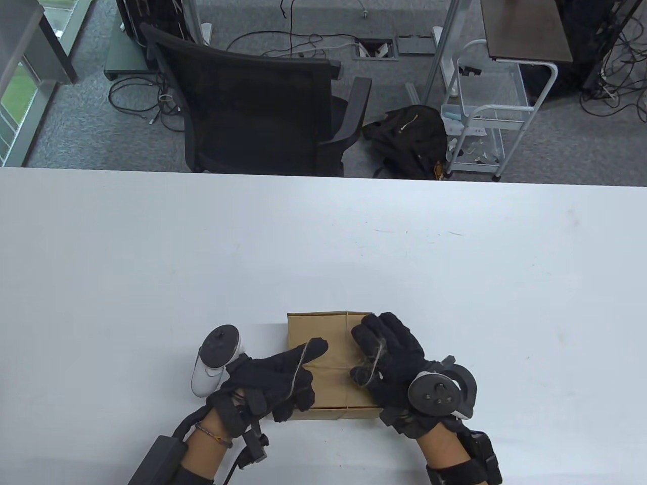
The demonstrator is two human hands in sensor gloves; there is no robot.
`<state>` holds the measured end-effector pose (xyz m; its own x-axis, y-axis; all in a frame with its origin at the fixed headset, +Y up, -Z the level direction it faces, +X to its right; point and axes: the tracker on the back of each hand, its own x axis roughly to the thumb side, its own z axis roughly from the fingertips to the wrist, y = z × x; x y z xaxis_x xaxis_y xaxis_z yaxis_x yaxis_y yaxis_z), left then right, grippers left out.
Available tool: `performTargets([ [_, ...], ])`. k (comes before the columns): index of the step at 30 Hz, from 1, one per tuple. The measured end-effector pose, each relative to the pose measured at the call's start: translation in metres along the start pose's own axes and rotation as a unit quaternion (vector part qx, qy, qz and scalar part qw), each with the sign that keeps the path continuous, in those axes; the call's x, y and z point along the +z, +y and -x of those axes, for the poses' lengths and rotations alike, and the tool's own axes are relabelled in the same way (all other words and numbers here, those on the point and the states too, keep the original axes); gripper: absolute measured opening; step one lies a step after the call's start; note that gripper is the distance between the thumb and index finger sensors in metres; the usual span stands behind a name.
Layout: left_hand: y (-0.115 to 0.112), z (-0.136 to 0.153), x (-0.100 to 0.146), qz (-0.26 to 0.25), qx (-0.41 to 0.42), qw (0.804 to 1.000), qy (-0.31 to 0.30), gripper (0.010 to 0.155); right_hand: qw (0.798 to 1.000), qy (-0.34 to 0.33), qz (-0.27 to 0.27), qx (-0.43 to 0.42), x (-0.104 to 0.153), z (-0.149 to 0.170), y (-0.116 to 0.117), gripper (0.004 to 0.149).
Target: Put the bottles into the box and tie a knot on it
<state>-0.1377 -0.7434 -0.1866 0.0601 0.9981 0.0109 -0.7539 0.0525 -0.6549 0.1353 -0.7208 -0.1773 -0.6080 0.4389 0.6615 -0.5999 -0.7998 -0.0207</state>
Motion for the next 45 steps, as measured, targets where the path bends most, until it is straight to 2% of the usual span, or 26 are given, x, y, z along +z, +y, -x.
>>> performTargets([
  [5,-0.003,-0.01,0.004,-0.067,-0.093,0.992,0.06,0.067,0.998,-0.06,-0.035,-0.005,-0.003,-0.02,0.011,0.07],
  [9,-0.003,-0.017,0.006,-0.098,-0.136,0.982,0.09,0.067,0.997,-0.066,-0.04,0.008,-0.005,-0.026,0.014,0.067],
  [12,-0.005,-0.029,0.01,-0.164,-0.215,0.959,0.079,0.063,0.998,-0.054,-0.04,-0.01,-0.006,-0.024,0.017,0.061],
  [14,-0.015,-0.04,0.009,-0.158,-0.315,0.935,0.038,0.062,0.994,-0.008,-0.085,-0.065,-0.006,-0.013,0.023,0.063],
  [15,-0.021,-0.045,0.009,-0.159,-0.358,0.92,0.031,0.062,0.992,-0.006,-0.079,-0.096,-0.006,-0.011,0.024,0.064],
  [16,-0.03,-0.05,0.008,-0.172,-0.414,0.894,0.025,0.062,0.991,-0.001,-0.055,-0.12,-0.006,-0.009,0.024,0.064],
  [17,-0.036,-0.052,0.007,-0.176,-0.457,0.872,0.016,0.062,0.99,0.001,-0.052,-0.13,-0.007,-0.008,0.024,0.064],
  [18,-0.045,-0.055,0.006,-0.171,-0.519,0.838,-0.001,0.063,0.988,0.006,-0.064,-0.141,-0.007,-0.007,0.024,0.066],
  [19,-0.052,-0.056,0.005,-0.172,-0.551,0.816,-0.008,0.063,0.987,0.012,-0.069,-0.144,-0.007,-0.007,0.024,0.067],
  [20,-0.059,-0.057,0.003,-0.171,-0.592,0.787,-0.021,0.063,0.986,0.011,-0.07,-0.152,-0.007,-0.007,0.024,0.068],
  [22,-0.068,-0.056,0.002,-0.179,-0.619,0.764,-0.028,0.063,0.985,0.013,-0.076,-0.154,-0.008,-0.008,0.025,0.069],
  [25,-0.073,-0.054,0.0,-0.173,-0.618,0.766,-0.034,0.064,0.984,0.019,-0.081,-0.157,-0.008,-0.009,0.026,0.07],
  [27,-0.074,-0.055,0.003,-0.181,-0.623,0.759,-0.05,0.064,0.979,0.028,-0.108,-0.173,-0.009,-0.008,0.028,0.07],
  [32,-0.073,-0.055,0.004,-0.175,-0.592,0.781,-0.094,0.062,0.969,0.041,-0.14,-0.2,-0.01,-0.006,0.028,0.072],
  [36,-0.076,-0.056,0.004,-0.148,-0.591,0.782,-0.132,0.058,0.965,0.041,-0.158,-0.205,-0.01,-0.006,0.029,0.073],
  [40,-0.072,-0.054,0.004,-0.115,-0.547,0.81,-0.177,0.053,0.962,0.041,-0.172,-0.209,-0.01,-0.005,0.028,0.075],
  [42,-0.069,-0.054,0.004,-0.105,-0.526,0.824,-0.186,0.049,0.962,0.042,-0.162,-0.216,-0.01,-0.004,0.028,0.076],
  [45,-0.069,-0.054,0.004,-0.1,-0.529,0.823,-0.182,0.049,0.961,0.04,-0.172,-0.211,-0.011,-0.006,0.028,0.077],
])
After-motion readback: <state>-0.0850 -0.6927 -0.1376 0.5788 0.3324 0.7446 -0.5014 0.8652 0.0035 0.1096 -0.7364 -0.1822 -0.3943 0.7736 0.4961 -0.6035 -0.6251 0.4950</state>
